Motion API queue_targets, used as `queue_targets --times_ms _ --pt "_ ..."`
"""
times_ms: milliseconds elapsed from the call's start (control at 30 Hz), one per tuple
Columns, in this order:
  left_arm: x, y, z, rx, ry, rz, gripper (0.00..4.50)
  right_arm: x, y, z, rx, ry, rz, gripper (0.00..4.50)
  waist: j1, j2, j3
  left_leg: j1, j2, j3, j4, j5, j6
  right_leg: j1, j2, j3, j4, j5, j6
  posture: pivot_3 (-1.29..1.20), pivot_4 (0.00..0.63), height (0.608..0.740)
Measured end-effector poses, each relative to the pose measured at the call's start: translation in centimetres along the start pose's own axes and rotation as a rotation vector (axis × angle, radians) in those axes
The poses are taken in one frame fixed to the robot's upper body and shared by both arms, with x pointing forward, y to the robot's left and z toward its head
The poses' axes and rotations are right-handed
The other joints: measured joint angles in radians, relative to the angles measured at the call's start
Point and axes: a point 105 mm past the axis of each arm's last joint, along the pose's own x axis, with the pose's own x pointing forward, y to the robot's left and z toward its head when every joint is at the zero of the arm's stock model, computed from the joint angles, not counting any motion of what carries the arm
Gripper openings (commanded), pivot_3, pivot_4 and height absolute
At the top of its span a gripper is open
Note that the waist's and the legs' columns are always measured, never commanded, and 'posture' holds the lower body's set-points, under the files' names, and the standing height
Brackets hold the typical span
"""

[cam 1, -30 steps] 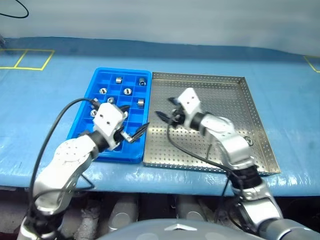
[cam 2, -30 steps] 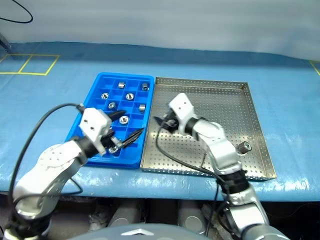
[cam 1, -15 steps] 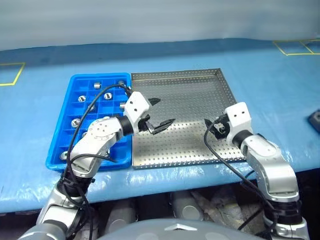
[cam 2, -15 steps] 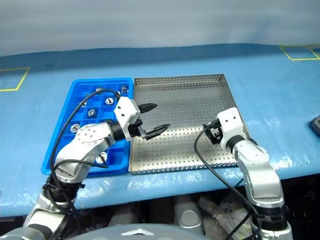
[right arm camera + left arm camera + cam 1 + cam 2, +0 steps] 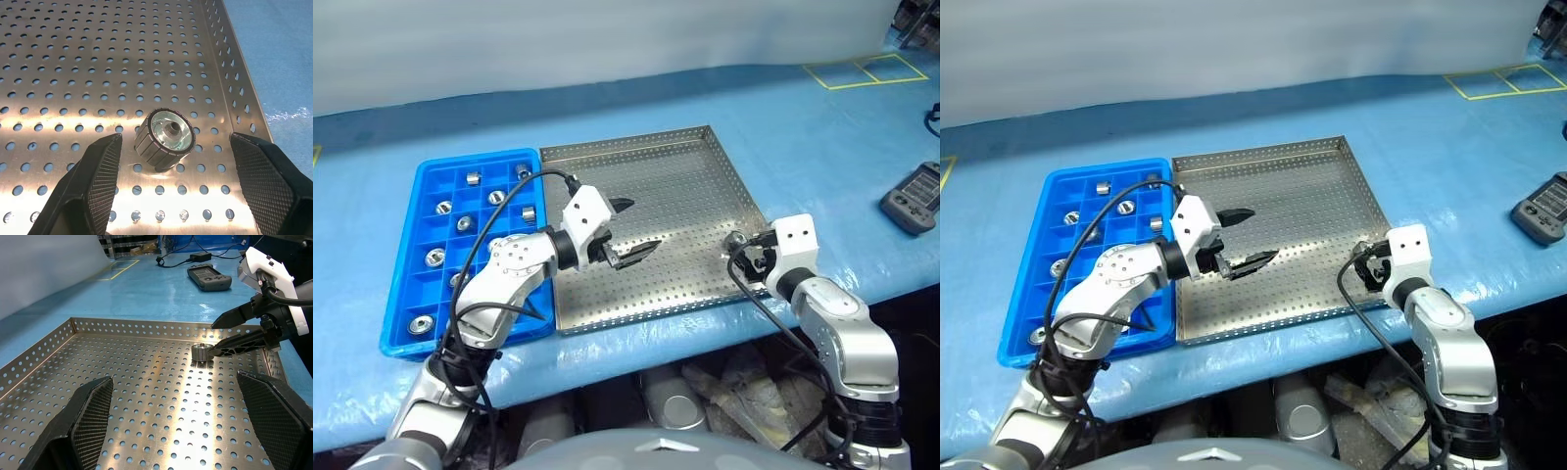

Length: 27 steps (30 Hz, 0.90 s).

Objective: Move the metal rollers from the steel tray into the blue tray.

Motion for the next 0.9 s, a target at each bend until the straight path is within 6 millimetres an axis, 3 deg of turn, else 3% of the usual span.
queue_targets --times_ms 900 --pt "-0.4 0.2 -0.5 0.0 0.014 0.037 4.41 1.9 -0.3 -1.2 0.109 0.047 -0.021 3.7 0.02 0.0 0.0 0.001 -0.001 0.001 0.0 -0.001 0.002 -0.001 0.0 0.002 -0.001 0.001 0.001 -0.25 0.15 0.74"
